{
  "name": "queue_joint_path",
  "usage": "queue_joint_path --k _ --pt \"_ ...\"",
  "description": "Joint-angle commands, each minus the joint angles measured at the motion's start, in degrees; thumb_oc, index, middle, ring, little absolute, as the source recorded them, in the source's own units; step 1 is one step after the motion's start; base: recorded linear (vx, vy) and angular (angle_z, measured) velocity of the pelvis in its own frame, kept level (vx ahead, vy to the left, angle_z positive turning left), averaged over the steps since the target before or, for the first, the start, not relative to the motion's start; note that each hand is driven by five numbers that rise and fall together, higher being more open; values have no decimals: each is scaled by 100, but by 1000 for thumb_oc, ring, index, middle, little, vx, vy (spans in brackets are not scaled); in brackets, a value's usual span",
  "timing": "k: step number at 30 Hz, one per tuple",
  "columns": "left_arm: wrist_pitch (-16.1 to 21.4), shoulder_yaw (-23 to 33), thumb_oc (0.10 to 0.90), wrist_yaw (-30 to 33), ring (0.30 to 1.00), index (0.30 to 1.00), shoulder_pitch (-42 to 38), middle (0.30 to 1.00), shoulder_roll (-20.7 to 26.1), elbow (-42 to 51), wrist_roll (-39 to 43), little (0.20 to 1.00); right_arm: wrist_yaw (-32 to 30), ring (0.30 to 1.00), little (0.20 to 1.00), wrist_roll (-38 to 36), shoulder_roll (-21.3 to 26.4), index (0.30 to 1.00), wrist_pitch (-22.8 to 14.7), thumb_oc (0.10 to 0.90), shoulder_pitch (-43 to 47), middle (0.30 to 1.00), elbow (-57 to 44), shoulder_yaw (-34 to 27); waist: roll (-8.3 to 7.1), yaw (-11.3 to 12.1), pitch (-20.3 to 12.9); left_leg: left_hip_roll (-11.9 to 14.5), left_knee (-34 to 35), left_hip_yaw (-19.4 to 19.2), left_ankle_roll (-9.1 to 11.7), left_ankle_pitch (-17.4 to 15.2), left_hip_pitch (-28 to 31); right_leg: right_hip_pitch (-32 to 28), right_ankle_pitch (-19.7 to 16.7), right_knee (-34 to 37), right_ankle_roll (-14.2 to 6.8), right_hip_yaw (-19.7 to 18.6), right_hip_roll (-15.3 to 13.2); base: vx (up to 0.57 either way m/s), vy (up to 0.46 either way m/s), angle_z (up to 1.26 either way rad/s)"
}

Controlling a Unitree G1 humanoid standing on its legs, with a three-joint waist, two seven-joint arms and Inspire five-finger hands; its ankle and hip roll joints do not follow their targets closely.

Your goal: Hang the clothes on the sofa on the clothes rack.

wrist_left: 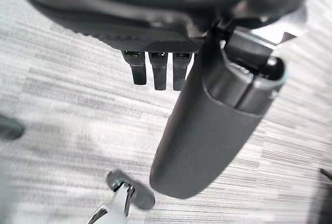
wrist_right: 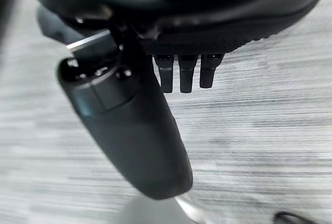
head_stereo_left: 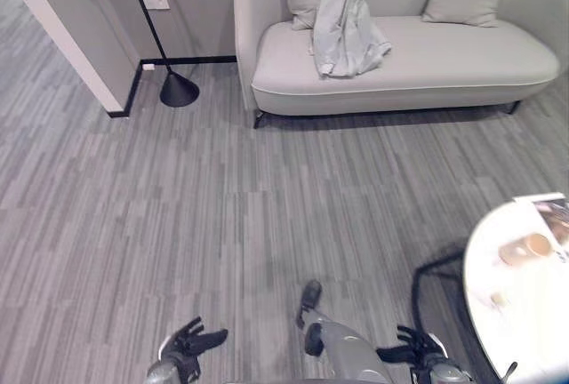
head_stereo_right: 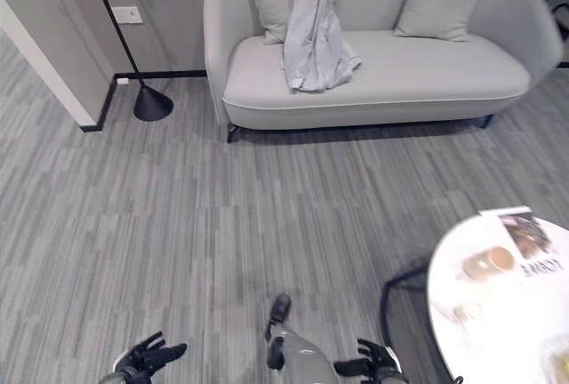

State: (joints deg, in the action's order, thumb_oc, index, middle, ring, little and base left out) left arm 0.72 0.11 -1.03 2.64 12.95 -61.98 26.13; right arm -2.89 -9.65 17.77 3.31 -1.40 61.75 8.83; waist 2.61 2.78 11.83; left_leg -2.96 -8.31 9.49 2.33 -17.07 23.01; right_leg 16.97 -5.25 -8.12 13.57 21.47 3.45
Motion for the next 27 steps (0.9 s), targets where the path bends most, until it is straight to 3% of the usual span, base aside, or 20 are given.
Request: queue_joint_path --k 1,2,3,5,7,8,9,10,11,12,14,15,17,18,21,22,23,25,26,27 --pt "191 -212 800 -57 900 900 49 900 419 209 -140 900 -152 900 900 -143 200 900 -258 800 -70 900 -416 -103 -267 -93 -119 944 -611 45 32 1377 -641 -1021 -178 1312 -1773 -310 -479 652 -243 67" --pt "191 -212 800 -56 900 900 50 900 418 210 -140 900 -152 900 900 -143 202 900 -258 800 -71 900 -417 -103 -260 -101 -121 949 -632 54 33 1364 -652 -1022 -176 1312 -1772 -301 -475 823 -346 32" --pt "149 -262 800 -77 900 900 74 900 414 299 -129 900 -188 900 900 -271 252 900 -297 800 -120 900 -478 -166 -325 -79 -44 1180 -2199 -148 34 2166 -1307 -1432 153 1312 -1460 -350 -403 368 -182 37" --pt "115 -226 800 -32 900 900 92 900 434 315 -139 900 -252 900 900 -295 304 900 -275 800 -74 900 -475 -174 -393 16 21 1329 -2807 -301 -109 2282 -1648 -1675 374 1312 -1290 -447 -325 434 -263 26" --pt "106 -231 800 19 900 900 19 900 449 363 -67 900 -299 900 900 -351 384 900 -246 800 77 900 -453 -181 -474 253 221 1008 -3538 -285 -363 1755 -2476 -2000 611 1312 -1234 -723 -322 321 -164 -23" --pt "106 -231 800 19 900 900 19 900 449 363 -67 900 -299 900 900 -351 384 900 -246 800 77 900 -453 -181 -474 253 221 1008 -3538 -285 -363 1755 -2476 -2000 611 1312 -1234 -723 -322 394 -75 -69" --pt "143 -238 800 32 900 900 -27 900 430 431 24 900 -318 900 900 -427 421 900 -275 800 197 900 -552 -185 -609 467 365 593 -3286 -300 -441 1437 -3134 -2282 749 1312 -1258 -962 -409 441 -44 -83" --pt "160 -273 800 29 900 900 -54 900 407 415 10 900 -326 900 900 -456 460 900 -309 800 244 900 -660 -187 -607 567 447 384 -2574 -270 -412 1322 -3383 -2420 853 1312 -1278 -1025 -377 719 10 -44" --pt "175 -322 800 14 900 900 -31 900 357 475 29 900 -321 900 900 -465 510 900 -365 800 286 900 -814 -155 -579 729 462 132 -1054 -271 -311 1375 -3334 -2605 972 1312 -1352 -1120 -360 458 57 -2" --pt "176 -322 800 14 900 900 -31 900 357 475 29 900 -321 900 900 -465 510 900 -365 800 286 900 -814 -155 -594 724 461 118 -994 -271 -313 1416 -3313 -2601 970 1312 -1354 -1115 -377 490 60 -4" --pt "192 -334 800 -10 900 900 59 900 332 520 -14 900 -326 900 900 -422 539 900 -393 800 313 900 -912 -119 -471 853 372 -57 555 -273 -258 1876 -3371 -2858 1167 1312 -1338 -1207 -180 541 44 -57" --pt "222 -322 800 -41 900 900 129 900 302 478 -70 900 -344 900 900 -436 520 900 -453 800 360 900 -944 -75 -369 953 301 -305 1331 -551 -214 2054 -3678 -3098 1334 1312 -1306 -1394 -21 656 74 -44" --pt "219 -319 800 -42 900 900 156 900 312 389 -120 900 -368 900 900 -416 508 900 -463 800 396 900 -921 -78 -367 994 296 -387 1331 -827 -169 2044 -3989 -3246 1419 1312 -1290 -1465 19 540 74 -48" --pt "212 -232 800 -65 900 900 192 900 342 313 -93 900 -299 900 900 -329 398 900 -413 800 522 900 -926 59 -344 1123 166 -355 1331 -1004 -224 2196 -3911 -3517 1593 1312 -1288 -1789 108 587 116 -84" --pt "227 -153 800 -31 900 900 267 900 356 258 -52 900 -247 900 900 -209 321 900 -405 800 491 900 -928 170 -458 1203 -26 -397 1331 -713 -288 2488 -3731 -3626 1662 1312 -1331 -1910 24 569 124 -56" --pt "223 -25 800 -22 900 900 349 900 346 94 -4 900 -174 900 900 -91 241 900 -360 800 439 900 -843 228 -625 1315 -216 -369 1331 -668 -321 2633 -3559 -3857 1581 1312 -1479 -1993 -195 450 80 -105" --pt "223 -25 800 -22 900 900 349 900 347 93 -4 900 -174 900 900 -90 240 900 -359 800 438 900 -843 228 -630 1322 -210 -372 1331 -676 -321 2630 -3551 -3864 1584 1312 -1480 -1997 -202 689 149 -113" --pt "209 57 800 4 900 900 439 900 370 -32 -69 900 -77 900 900 111 149 900 -304 800 334 900 -630 290 -791 1433 -362 -463 1331 -545 -483 2506 -3209 -3915 1133 777 -1745 -1984 -602 508 150 -51" --pt "200 65 800 17 900 900 440 900 376 -13 -59 900 -69 900 900 165 134 900 -278 800 323 900 -559 302 -807 1458 -379 -479 1331 -526 -536 2445 -3063 -3761 812 264 -1896 -1915 -746 605 243 -70" --pt "196 46 800 27 900 900 420 900 403 77 -58 900 -39 900 900 207 160 900 -265 800 291 900 -473 278 -794 1446 -249 -577 1320 -449 -714 2195 -2696 -3257 -233 -1241 -2171 -1908 -1024 408 190 -73"
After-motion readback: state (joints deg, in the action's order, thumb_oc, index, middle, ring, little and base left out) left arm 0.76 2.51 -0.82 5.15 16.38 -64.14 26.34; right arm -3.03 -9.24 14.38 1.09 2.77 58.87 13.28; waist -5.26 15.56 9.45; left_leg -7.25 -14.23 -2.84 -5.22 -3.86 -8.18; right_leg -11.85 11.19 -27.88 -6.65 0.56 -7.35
